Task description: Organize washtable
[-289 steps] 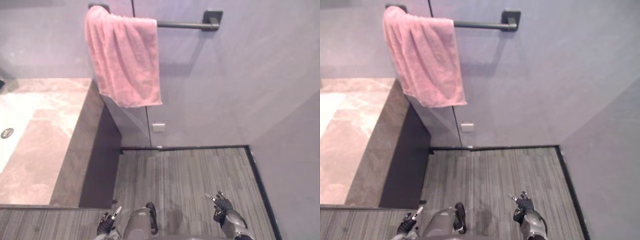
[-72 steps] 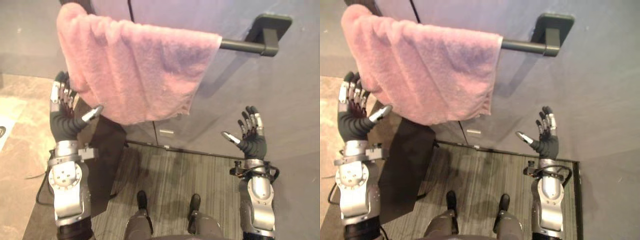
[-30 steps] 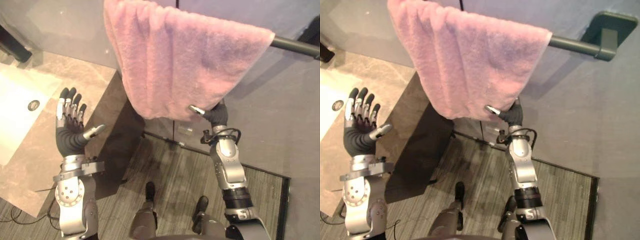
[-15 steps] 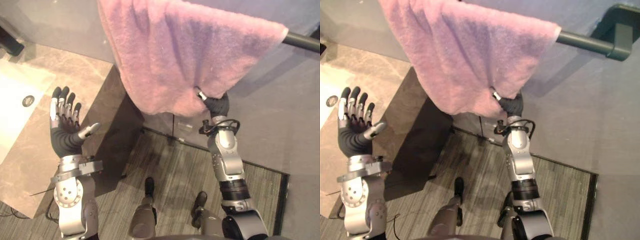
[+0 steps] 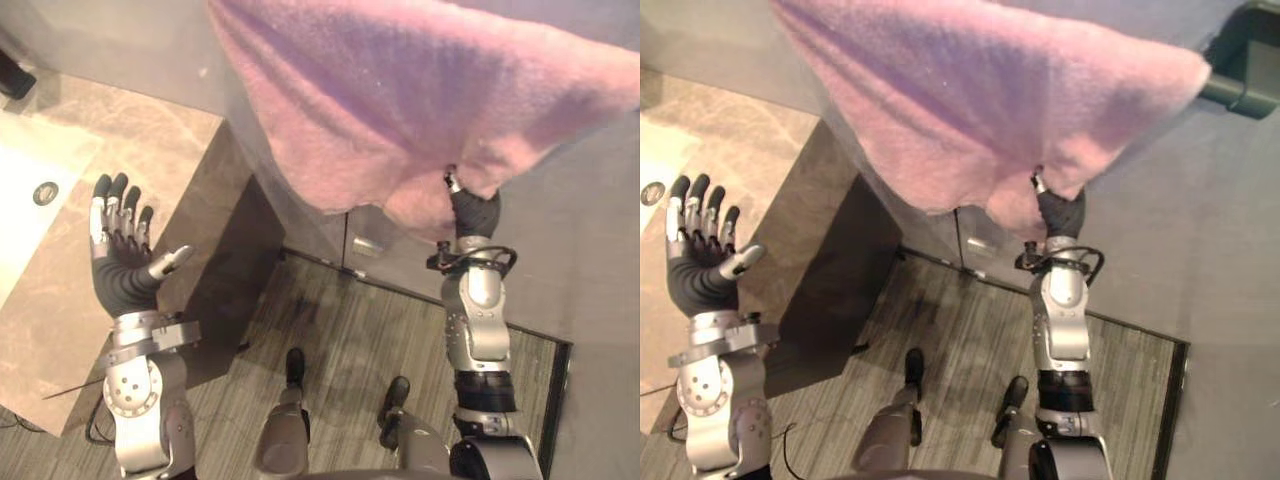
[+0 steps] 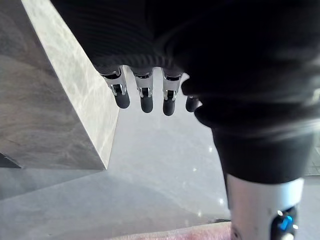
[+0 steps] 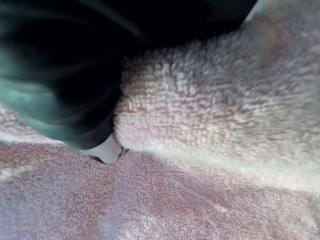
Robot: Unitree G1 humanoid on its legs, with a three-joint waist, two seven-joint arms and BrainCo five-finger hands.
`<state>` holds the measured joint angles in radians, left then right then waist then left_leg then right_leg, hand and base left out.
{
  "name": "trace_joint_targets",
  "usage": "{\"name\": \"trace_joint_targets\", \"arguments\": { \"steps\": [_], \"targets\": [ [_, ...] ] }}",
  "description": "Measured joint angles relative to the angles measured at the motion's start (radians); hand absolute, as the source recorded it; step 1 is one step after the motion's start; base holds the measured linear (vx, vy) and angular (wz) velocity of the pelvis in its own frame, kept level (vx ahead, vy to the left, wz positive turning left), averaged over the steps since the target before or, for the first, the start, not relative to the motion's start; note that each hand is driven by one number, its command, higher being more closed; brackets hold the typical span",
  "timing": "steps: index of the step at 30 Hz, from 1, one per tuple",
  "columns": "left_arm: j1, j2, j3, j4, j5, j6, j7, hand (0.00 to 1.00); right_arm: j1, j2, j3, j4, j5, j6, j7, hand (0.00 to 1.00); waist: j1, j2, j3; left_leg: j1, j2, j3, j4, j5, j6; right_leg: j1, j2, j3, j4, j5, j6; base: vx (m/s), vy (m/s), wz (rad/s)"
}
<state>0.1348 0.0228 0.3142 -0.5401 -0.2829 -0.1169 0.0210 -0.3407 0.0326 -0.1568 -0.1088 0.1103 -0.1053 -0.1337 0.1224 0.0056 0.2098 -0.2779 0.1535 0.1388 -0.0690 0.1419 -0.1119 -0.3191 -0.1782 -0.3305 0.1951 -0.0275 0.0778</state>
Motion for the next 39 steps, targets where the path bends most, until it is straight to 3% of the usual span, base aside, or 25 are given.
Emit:
{"name": "trace_joint_targets", "arguments": {
  "steps": [12,13,25,34,39],
  "targets": [
    [0.006,-0.022,0.004,0.0,0.019,0.0,0.0,0.0,0.119,0.001,-0.078,-0.103,-0.001,-0.004,-0.016,1.0,-0.005,0.0,0.0,0.003,0.005,0.007,0.001,-0.001,-0.001,0.0,0.001,0.004,0.0,0.0,0.0,0.0,0.0,0.0],
    [0.006,-0.022,0.004,0.0,0.019,0.0,0.0,0.0,0.123,0.002,-0.077,-0.103,-0.001,-0.004,-0.015,0.0,-0.004,0.0,0.0,0.003,0.005,0.007,0.002,-0.002,-0.001,0.001,0.001,0.004,0.0,0.0,0.0,0.0,0.0,0.0],
    [0.007,-0.033,0.006,0.0,0.019,0.0,0.001,0.0,0.144,0.009,-0.052,-0.1,0.016,-0.004,0.014,0.0,-0.005,-0.002,-0.002,0.004,0.006,0.011,0.007,-0.005,-0.001,0.002,0.002,0.007,-0.002,0.001,0.0,0.0,0.0,0.0],
    [0.075,-0.038,-0.013,0.018,0.02,-0.001,-0.018,0.0,0.248,0.021,0.013,-0.037,0.036,-0.004,0.055,0.0,-0.027,-0.023,-0.018,0.019,0.011,0.012,0.007,-0.008,-0.001,0.023,0.002,0.002,-0.012,0.002,0.0,0.0,0.0,0.0],
    [0.203,-0.028,-0.198,0.186,-0.012,0.033,-0.13,0.0,0.416,0.028,0.053,0.068,0.034,0.009,0.119,0.0,-0.032,-0.029,-0.05,0.048,0.016,0.031,0.048,-0.055,-0.001,0.075,0.006,0.005,-0.041,0.005,0.006,0.02,0.016,-0.07]
  ]
}}
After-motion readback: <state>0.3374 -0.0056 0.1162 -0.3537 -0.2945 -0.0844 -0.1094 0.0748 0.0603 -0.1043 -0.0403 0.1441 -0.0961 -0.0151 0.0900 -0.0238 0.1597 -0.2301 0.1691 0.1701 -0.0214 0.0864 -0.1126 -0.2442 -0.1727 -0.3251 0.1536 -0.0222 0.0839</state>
